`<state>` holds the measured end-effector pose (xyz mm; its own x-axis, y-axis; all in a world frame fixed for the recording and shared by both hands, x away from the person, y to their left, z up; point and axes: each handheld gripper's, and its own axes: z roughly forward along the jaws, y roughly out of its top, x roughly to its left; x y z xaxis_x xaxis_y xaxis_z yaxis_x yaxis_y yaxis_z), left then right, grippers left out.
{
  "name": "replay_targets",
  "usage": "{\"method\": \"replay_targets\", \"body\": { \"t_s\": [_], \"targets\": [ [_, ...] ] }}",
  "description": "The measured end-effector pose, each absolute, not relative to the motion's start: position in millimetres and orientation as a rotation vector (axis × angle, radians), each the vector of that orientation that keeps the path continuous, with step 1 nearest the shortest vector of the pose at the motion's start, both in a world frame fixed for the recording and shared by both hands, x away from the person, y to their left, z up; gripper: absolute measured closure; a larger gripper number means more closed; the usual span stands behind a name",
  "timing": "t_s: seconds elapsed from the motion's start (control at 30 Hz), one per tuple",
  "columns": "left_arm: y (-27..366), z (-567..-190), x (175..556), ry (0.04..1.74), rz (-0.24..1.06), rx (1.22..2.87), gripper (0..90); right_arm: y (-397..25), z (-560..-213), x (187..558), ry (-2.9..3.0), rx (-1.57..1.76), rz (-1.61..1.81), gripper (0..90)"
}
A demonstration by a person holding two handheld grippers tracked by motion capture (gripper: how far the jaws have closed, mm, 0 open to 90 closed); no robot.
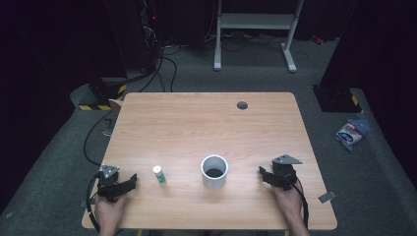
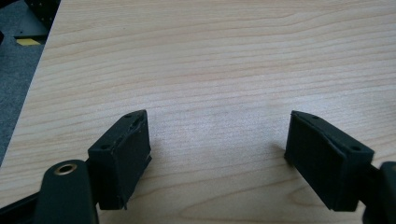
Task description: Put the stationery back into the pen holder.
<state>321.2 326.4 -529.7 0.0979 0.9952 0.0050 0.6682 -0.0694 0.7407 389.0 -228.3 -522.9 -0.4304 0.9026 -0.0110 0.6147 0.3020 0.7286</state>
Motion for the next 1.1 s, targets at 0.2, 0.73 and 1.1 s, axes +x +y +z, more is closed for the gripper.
{"method": "replay_targets", "body": {
  "t_s": [0.2,0.73,1.1],
  "targets": [
    [326.2,-529.6,321.5,1.627,0.722,1.807,20.5,-227.2,-523.1,390.3,2.157,1.348,0.919,36.4],
    [321.5,-516.7,318.0,1.572,0.638,1.856,20.1,-226.7,-523.3,389.8,2.162,1.339,0.919,35.6],
    [308.4,-499.6,294.5,1.424,0.627,1.891,24.5,-225.8,-523.0,389.2,2.164,1.347,0.920,35.4]
  ]
}}
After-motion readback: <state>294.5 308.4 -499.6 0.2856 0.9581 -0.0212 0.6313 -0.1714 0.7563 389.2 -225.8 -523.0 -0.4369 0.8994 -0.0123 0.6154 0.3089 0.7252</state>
